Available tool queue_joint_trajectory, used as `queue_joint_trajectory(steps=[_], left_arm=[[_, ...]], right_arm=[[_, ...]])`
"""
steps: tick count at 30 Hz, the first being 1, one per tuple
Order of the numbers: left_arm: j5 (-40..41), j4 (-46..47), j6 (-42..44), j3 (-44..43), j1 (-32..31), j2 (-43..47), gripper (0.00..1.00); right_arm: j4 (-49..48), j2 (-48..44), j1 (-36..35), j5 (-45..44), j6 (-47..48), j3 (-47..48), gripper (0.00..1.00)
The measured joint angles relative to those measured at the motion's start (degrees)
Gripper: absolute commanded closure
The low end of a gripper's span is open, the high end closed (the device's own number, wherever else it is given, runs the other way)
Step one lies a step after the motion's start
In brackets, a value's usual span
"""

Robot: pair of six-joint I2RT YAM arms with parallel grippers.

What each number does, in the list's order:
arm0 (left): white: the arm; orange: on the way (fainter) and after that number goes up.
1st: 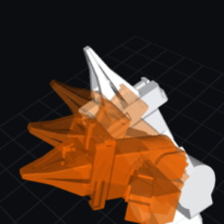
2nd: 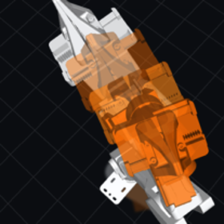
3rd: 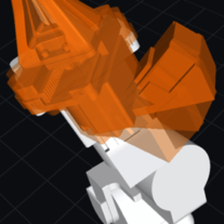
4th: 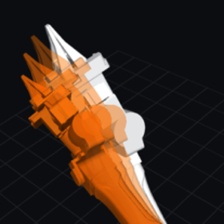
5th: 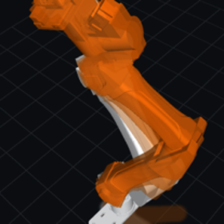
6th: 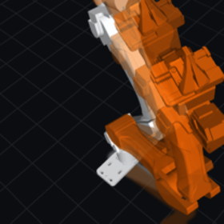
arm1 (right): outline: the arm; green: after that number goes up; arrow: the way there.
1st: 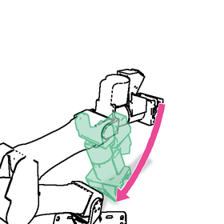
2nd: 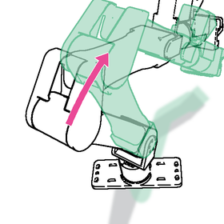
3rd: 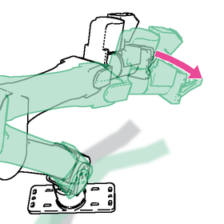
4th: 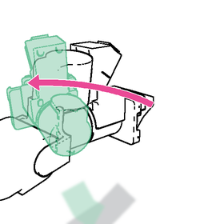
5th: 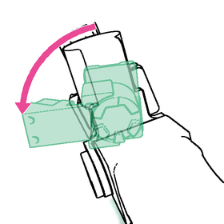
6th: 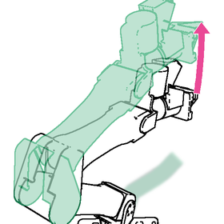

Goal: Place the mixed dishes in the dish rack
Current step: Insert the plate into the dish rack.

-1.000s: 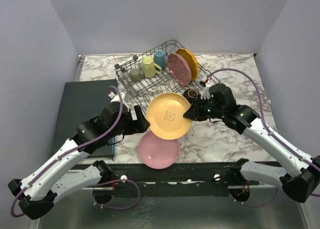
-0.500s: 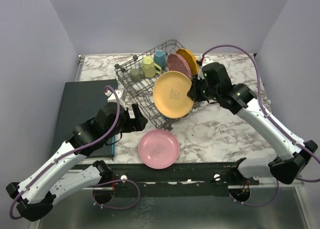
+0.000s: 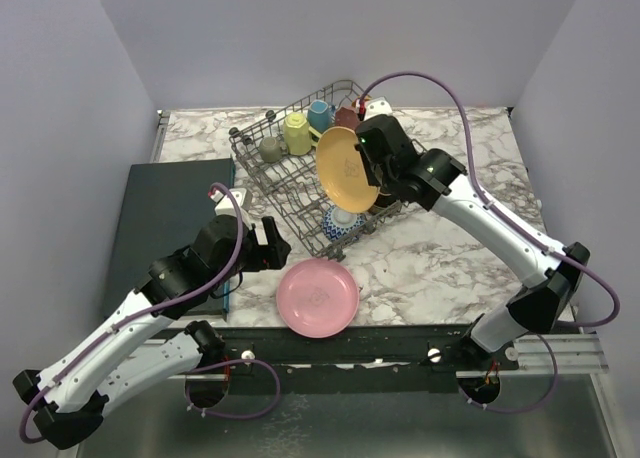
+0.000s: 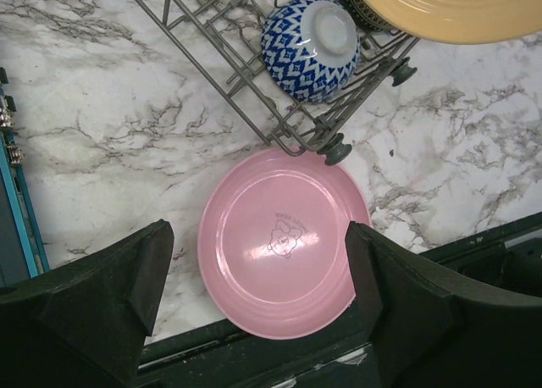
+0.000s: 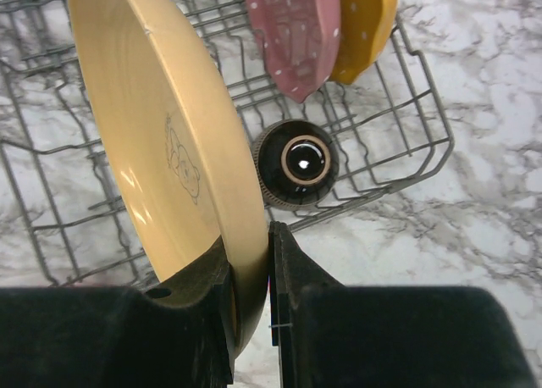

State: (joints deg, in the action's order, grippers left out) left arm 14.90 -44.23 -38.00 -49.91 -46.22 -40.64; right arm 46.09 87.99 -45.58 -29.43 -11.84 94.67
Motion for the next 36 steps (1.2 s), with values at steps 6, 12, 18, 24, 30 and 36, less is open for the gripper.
queue_joint_trajectory(steps=[6,12,18,24,30,36], left_arm=[[0.70,1.05,0.50,0.11,0.00,0.63,0.10],[1.05,1.33,0.61,0.24,0.00,0.74,0.10],[1.07,1.38,0.59,0.44,0.00,0.79,0.10],[1.22,1.42,0.59,0.68,0.00,1.05,0.10],[1.44,1.44,0.57,0.70,0.00,1.66,0.10],[1.73,1.49,0.57,0.76,0.00,2.12,0.10]], right_arm=[[-0.92,3.30,-1.05,-6.27,3.72,2.91,1.00],[-4.07,5.90,-2.32,-11.41,8.13,4.96,1.00],[-7.85,9.62,-2.91,-14.93,13.94,6.38,0.99],[-13.51,13.11,-3.08,-17.16,20.44,7.37,0.99],[-19.06,16.50,-3.10,-18.51,25.59,8.55,0.99],[-21.35,20.46,-3.04,-18.73,28.63,12.07,1.00]])
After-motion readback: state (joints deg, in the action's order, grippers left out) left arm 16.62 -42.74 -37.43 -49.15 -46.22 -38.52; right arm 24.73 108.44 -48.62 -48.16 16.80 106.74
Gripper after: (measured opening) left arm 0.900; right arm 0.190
